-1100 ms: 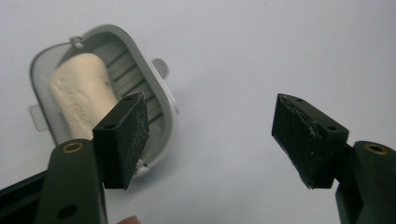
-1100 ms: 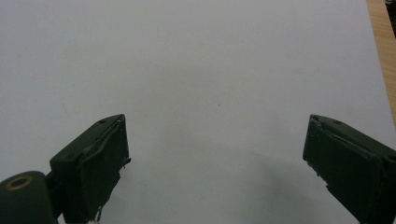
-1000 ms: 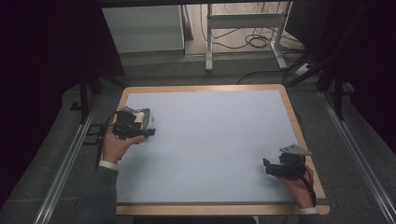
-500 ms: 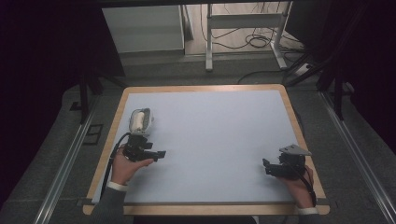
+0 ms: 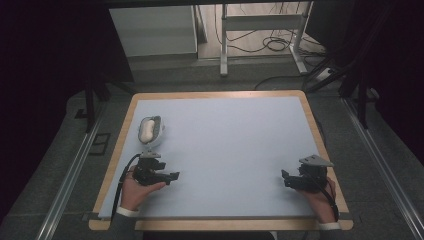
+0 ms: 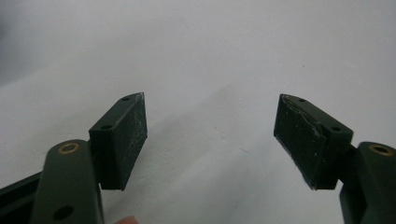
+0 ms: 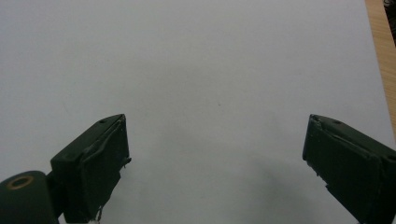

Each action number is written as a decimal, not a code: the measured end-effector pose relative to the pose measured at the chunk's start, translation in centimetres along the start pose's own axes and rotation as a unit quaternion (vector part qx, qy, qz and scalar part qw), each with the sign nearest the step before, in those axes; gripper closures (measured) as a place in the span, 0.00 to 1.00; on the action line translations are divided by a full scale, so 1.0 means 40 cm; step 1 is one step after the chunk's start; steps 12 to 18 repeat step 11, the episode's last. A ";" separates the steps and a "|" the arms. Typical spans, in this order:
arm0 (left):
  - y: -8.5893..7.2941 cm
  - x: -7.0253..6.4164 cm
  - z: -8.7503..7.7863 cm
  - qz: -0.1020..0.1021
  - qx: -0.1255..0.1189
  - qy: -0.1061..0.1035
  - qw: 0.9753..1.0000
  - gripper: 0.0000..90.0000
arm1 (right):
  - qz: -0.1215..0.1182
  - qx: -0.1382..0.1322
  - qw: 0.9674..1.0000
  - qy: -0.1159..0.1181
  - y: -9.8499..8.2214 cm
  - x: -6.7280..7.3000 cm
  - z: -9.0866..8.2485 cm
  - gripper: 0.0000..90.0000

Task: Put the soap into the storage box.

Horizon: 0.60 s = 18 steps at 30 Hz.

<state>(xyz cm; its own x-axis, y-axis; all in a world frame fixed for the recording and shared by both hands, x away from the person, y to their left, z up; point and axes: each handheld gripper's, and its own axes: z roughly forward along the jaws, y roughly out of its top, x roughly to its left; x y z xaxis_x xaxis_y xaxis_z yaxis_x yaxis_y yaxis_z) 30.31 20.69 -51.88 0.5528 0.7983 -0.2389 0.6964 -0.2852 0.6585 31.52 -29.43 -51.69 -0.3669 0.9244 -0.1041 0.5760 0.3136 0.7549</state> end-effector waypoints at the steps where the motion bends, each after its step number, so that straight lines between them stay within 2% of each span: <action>1: 0.000 0.000 -0.002 -0.001 -0.001 0.000 1.000 0.29 | 0.000 0.000 1.000 0.000 0.000 0.000 0.000 0.08; 18: -0.005 0.005 -0.002 0.001 -0.002 0.005 1.000 0.28 | -0.001 -0.008 1.000 0.003 0.003 0.000 -0.002 0.08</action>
